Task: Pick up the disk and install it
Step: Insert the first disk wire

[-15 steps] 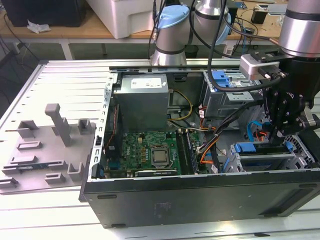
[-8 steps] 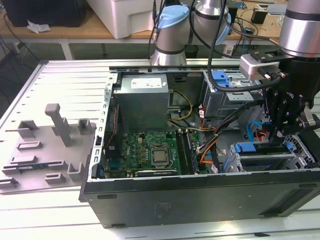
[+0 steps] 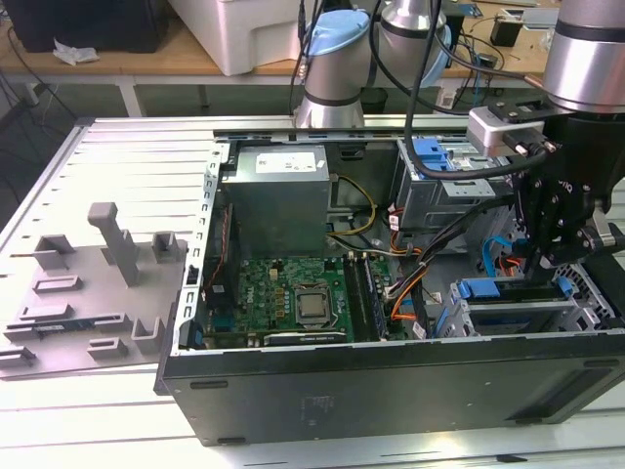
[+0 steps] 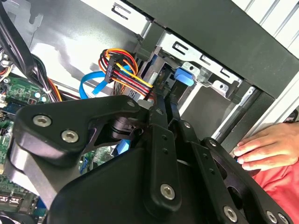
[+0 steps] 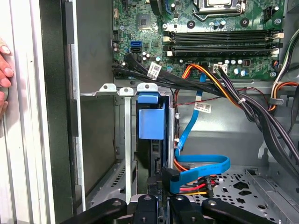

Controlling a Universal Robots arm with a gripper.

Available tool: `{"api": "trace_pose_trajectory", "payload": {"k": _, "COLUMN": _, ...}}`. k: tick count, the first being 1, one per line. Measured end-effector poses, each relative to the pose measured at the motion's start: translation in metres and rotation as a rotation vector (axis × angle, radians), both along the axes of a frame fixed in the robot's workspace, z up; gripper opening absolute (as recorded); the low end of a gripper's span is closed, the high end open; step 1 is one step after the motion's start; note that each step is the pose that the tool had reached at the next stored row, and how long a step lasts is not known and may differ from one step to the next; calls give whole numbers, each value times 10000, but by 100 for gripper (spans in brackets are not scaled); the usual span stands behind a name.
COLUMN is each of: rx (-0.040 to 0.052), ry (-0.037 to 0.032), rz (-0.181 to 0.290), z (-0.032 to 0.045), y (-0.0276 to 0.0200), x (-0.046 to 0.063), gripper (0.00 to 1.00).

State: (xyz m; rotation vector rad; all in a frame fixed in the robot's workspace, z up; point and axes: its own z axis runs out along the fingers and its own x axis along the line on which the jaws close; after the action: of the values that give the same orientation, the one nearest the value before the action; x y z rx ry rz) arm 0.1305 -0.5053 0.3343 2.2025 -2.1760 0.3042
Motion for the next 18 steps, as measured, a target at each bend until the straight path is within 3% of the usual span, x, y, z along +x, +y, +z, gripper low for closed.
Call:
{"api": "trace_pose_trajectory", "payload": {"k": 4, "rx": 6, "ry": 0, "rz": 0, "z": 4, "y": 0, "x": 0, "gripper": 17}}
{"api": "trace_pose_trajectory", "payload": {"k": 9, "rx": -14, "ry": 0, "rz": 0, "z": 101, "y": 0, "x": 0, "gripper": 17}}
{"api": "trace_pose_trajectory", "payload": {"k": 18, "rx": -17, "ry": 0, "rz": 0, "z": 93, "y": 0, "x": 0, "gripper": 17}}
